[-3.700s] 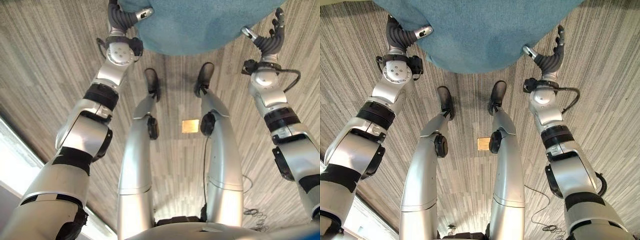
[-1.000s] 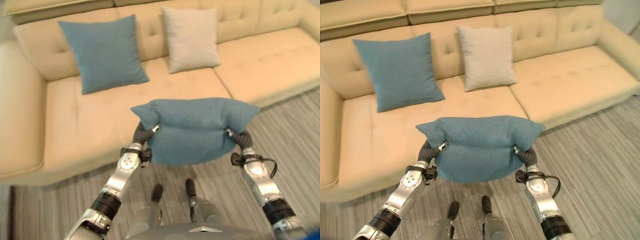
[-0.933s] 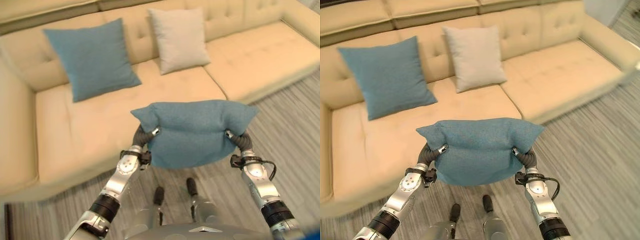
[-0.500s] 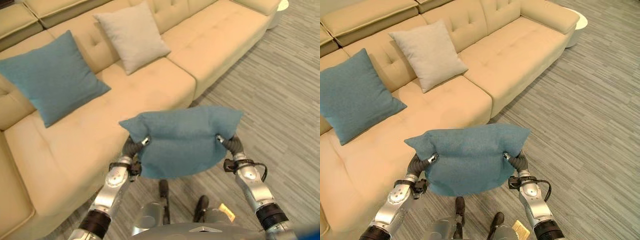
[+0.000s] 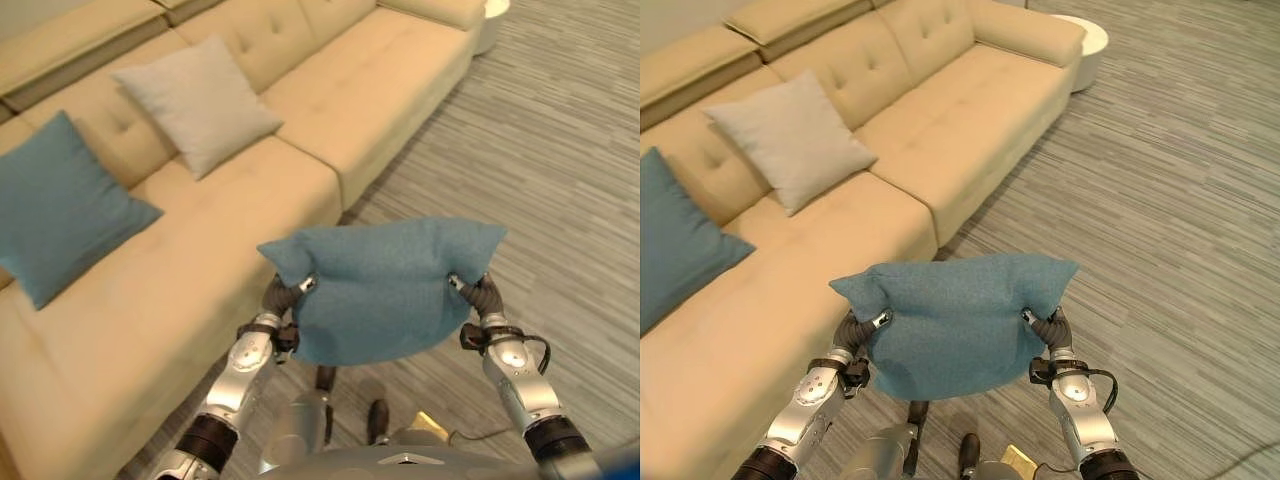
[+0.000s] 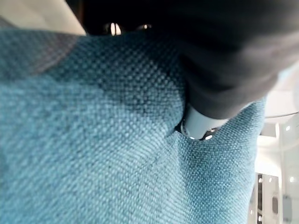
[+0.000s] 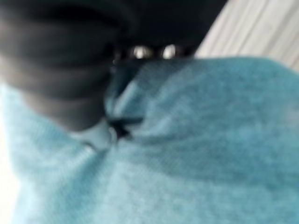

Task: Pick up all the scattered cushions and arrange them neatly on the sofa.

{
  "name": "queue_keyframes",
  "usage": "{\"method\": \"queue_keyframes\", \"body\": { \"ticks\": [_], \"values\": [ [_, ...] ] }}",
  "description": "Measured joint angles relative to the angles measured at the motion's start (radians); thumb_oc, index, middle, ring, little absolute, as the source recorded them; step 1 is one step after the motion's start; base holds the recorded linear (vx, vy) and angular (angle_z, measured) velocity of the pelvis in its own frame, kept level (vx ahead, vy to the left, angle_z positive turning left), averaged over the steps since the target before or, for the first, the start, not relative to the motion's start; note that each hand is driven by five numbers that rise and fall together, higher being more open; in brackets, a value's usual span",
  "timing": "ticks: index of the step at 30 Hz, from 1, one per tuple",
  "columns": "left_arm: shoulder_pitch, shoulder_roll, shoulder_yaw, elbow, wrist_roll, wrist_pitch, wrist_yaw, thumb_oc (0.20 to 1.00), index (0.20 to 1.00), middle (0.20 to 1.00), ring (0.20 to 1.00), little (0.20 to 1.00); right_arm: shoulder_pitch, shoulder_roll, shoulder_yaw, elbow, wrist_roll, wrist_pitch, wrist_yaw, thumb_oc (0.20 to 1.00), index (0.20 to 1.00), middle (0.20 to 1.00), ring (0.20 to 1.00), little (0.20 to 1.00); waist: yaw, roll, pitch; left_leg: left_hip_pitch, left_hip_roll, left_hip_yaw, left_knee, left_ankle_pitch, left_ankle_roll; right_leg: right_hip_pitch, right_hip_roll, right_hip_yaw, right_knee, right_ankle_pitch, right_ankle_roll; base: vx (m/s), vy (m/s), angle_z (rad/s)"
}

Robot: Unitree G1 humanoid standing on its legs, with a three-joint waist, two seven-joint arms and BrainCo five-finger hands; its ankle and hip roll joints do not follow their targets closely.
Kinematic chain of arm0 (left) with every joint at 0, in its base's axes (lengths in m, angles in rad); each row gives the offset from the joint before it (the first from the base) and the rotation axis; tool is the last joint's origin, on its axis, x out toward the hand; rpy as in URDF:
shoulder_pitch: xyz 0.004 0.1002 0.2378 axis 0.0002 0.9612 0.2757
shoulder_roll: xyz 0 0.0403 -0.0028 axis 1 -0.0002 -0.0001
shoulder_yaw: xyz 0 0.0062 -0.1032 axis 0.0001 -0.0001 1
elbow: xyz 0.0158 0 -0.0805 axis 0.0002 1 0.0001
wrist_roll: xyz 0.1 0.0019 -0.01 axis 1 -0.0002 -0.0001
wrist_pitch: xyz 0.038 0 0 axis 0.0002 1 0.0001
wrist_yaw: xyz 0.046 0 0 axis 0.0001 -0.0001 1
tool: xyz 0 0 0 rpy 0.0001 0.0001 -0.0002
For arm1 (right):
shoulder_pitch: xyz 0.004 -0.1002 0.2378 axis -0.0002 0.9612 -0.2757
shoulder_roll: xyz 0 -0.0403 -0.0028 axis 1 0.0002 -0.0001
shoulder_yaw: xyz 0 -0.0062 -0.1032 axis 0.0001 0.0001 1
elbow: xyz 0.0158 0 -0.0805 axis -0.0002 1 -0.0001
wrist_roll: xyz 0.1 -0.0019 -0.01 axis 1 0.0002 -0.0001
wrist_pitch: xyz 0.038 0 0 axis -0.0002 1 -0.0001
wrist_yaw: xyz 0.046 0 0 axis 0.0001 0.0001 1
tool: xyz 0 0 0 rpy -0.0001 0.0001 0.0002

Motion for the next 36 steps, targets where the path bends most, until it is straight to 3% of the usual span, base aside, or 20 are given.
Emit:
{"method": "queue_keyframes", "body": {
  "ticks": [2,4,6,8,9,11,14,15,16,17,18,19,21,24,26,28,30,32,34,36],
  "values": [
    [-0.001,0.000,0.002,0.000,0.000,0.000,0.000,0.200,0.200,0.200,0.200,0.200,-0.003,-0.002,-0.001,-0.003,0.000,0.000,0.001,0.200,0.200,0.200,0.200,0.200,-0.005,0.007,0.003,0.046,0.000,0.015,-0.018,0.010,0.025,0.005,0.000,0.038,0.012,-0.006,0.008,0.18,0.202,-0.69],
    [-0.004,-0.002,0.003,-0.001,0.000,0.000,-0.001,0.200,0.200,0.200,0.200,0.200,-0.011,-0.012,0.000,-0.005,0.000,0.001,0.004,0.200,0.200,0.200,0.200,0.200,-0.009,0.047,0.019,0.137,0.027,0.053,-0.076,0.013,0.080,-0.013,0.009,0.049,0.117,-0.060,0.047,0.11,0.126,-0.77],
    [-0.017,0.000,0.008,-0.002,0.000,0.000,-0.001,0.200,0.200,0.200,0.200,0.200,-0.009,-0.001,-0.003,-0.007,0.000,0.004,0.004,0.200,0.200,0.200,0.200,0.200,-0.022,0.036,0.019,0.159,-0.006,0.074,-0.084,0.001,0.103,-0.072,-0.036,0.043,0.252,-0.118,0.075,0.10,0.133,-0.35],
    [-0.039,0.037,0.019,-0.002,0.000,0.000,0.000,0.200,0.200,0.200,0.200,0.200,-0.029,0.009,-0.001,-0.012,-0.001,0.005,0.023,0.200,0.200,0.200,0.200,0.200,-0.016,0.045,0.029,0.178,-0.028,0.104,-0.084,-0.021,0.142,-0.242,-0.099,0.020,0.573,-0.149,0.131,0.22,0.110,-0.36],
    [-0.038,0.034,0.028,-0.002,0.000,0.000,0.000,0.200,0.200,0.200,0.200,0.200,-0.027,0.008,0.005,-0.020,-0.001,0.006,0.031,0.200,0.200,0.200,0.200,0.200,-0.013,0.050,0.035,0.196,-0.031,0.119,-0.087,-0.038,0.146,-0.269,-0.142,-0.016,0.619,-0.168,0.137,0.25,0.016,-0.56],
    [-0.026,0.033,0.074,-0.004,0.000,-0.002,0.001,0.200,0.200,0.200,0.200,0.200,-0.027,0.011,0.030,-0.049,-0.004,0.008,0.045,0.200,0.200,0.200,0.200,0.200,0.003,0.061,0.045,0.220,-0.032,0.158,-0.088,-0.055,0.134,-0.314,-0.225,-0.098,0.546,-0.165,0.137,0.21,-0.078,-0.53],
    [-0.018,0.037,0.116,-0.003,0.000,-0.007,0.001,0.200,0.200,0.200,0.200,0.200,-0.031,0.014,0.056,-0.061,-0.011,0.008,0.056,0.200,0.200,0.200,0.200,0.200,0.004,0.048,0.053,0.246,-0.031,0.181,-0.089,-0.097,0.104,-0.348,-0.257,-0.144,0.309,-0.051,0.145,0.34,-0.164,-0.28],
    [-0.013,0.033,0.123,-0.002,0.000,-0.006,0.001,0.200,0.200,0.200,0.200,0.200,-0.031,0.014,0.056,-0.057,-0.013,0.008,0.065,0.200,0.200,0.200,0.200,0.200,0.007,0.043,0.053,0.255,-0.030,0.182,-0.086,-0.113,0.101,-0.359,-0.256,-0.137,0.206,0.020,0.156,0.43,-0.288,0.23],
    [-0.006,0.016,0.112,-0.002,0.001,-0.003,-0.001,0.200,0.200,0.200,0.200,0.200,-0.017,0.014,0.045,-0.046,-0.018,0.022,0.062,0.200,0.200,0.200,0.200,0.200,-0.019,0.027,0.046,0.299,-0.030,0.138,-0.086,-0.136,0.069,-0.299,-0.233,-0.128,0.119,0.094,0.146,0.49,-0.450,0.66],
    [0.000,0.012,0.095,-0.003,0.001,-0.004,-0.001,0.200,0.200,0.200,0.200,0.200,0.007,0.015,0.035,-0.045,-0.019,0.025,0.061,0.200,0.200,0.200,0.200,0.200,-0.022,0.008,0.029,0.309,-0.024,0.128,-0.076,-0.139,0.065,-0.256,-0.212,-0.107,0.077,0.165,0.117,0.21,-0.270,0.93],
    [0.004,-0.005,0.080,-0.004,0.000,-0.006,-0.002,0.200,0.200,0.200,0.200,0.200,0.009,0.008,0.030,-0.039,-0.018,0.025,0.061,0.200,0.200,0.200,0.200,0.200,-0.018,0.006,0.025,0.313,-0.002,0.121,-0.054,-0.150,0.044,-0.236,-0.187,-0.114,0.083,0.186,0.085,0.18,-0.307,0.68],
    [-0.008,-0.005,0.078,0.000,0.000,-0.003,-0.002,0.200,0.200,0.200,0.200,0.200,0.009,0.009,0.018,-0.029,-0.018,0.027,0.060,0.200,0.200,0.200,0.200,0.200,-0.020,-0.007,0.026,0.265,0.015,0.110,0.053,-0.174,0.013,-0.230,-0.181,-0.126,0.097,0.163,0.046,0.08,-0.199,0.61],
    [-0.012,-0.011,0.062,0.000,-0.002,-0.002,-0.001,0.200,0.200,0.200,0.200,0.200,0.003,-0.005,0.009,-0.030,-0.017,0.026,0.048,0.200,0.200,0.200,0.200,0.200,0.006,-0.028,0.016,0.104,0.064,0.123,0.378,-0.175,0.005,-0.197,-0.141,-0.158,0.089,0.130,0.001,0.18,-0.296,0.36],
    [-0.014,-0.005,0.050,-0.001,-0.005,-0.002,0.001,0.200,0.200,0.200,0.200,0.200,-0.022,-0.006,0.009,-0.032,-0.010,0.026,0.029,0.200,0.200,0.200,0.200,0.200,0.030,-0.030,0.018,-0.018,0.115,0.098,0.648,-0.128,0.009,-0.147,-0.087,-0.171,0.063,0.088,-0.041,0.16,-0.085,-0.07],
    [-0.025,0.000,0.046,-0.004,-0.004,-0.002,-0.001,0.200,0.200,0.200,0.200,0.200,-0.035,-0.005,-0.010,-0.058,-0.006,0.015,0.020,0.200,0.200,0.200,0.200,0.200,0.023,-0.055,0.034,-0.059,0.099,0.109,0.510,-0.173,0.007,-0.122,-0.076,-0.185,0.055,0.069,-0.043,0.25,-0.002,0.13],
    [-0.032,-0.006,0.035,-0.003,-0.003,-0.001,-0.002,0.200,0.200,0.200,0.200,0.200,-0.046,-0.009,-0.022,-0.051,-0.006,0.014,0.013,0.200,0.200,0.200,0.200,0.200,0.021,-0.059,0.045,-0.083,0.084,0.140,0.312,-0.171,0.006,-0.075,-0.051,-0.180,0.003,0.039,-0.013,0.29,0.039,0.03],
    [-0.040,-0.007,0.033,-0.002,-0.004,-0.002,-0.001,0.200,0.200,0.200,0.200,0.200,-0.066,-0.008,-0.019,-0.037,-0.001,0.015,0.003,0.200,0.200,0.200,0.200,0.200,0.036,-0.068,0.067,-0.094,0.077,0.152,0.139,-0.137,0.003,-0.038,-0.036,-0.181,-0.018,0.046,-0.019,0.34,0.090,-0.08],
    [-0.038,-0.006,0.035,-0.002,-0.002,-0.001,-0.003,0.200,0.200,0.200,0.200,0.200,-0.071,-0.004,-0.023,-0.023,-0.001,0.013,-0.001,0.200,0.200,0.200,0.200,0.200,0.057,-0.051,0.074,-0.145,0.074,0.135,0.083,-0.090,-0.019,-0.004,-0.007,-0.156,-0.043,0.016,-0.002,0.31,0.117,-0.34],
    [-0.008,0.000,0.042,-0.002,-0.002,0.003,-0.001,0.200,0.200,0.200,0.200,0.200,-0.067,0.013,-0.006,-0.015,-0.002,0.016,0.002,0.200,0.200,0.200,0.200,0.200,0.083,-0.033,0.077,-0.151,0.081,0.128,0.052,-0.048,0.020,0.042,0.017,-0.131,-0.034,-0.001,-0.006,0.24,0.117,-0.73],
    [0.002,0.010,0.040,-0.002,-0.002,0.003,-0.002,0.200,0.200,0.200,0.200,0.200,-0.042,0.002,0.012,-0.019,-0.001,0.016,0.003,0.200,0.200,0.200,0.200,0.200,0.072,-0.012,0.065,-0.127,0.056,0.130,0.095,-0.014,0.031,0.091,0.016,-0.120,-0.030,-0.047,-0.003,0.43,0.266,-0.40]
  ]
}}
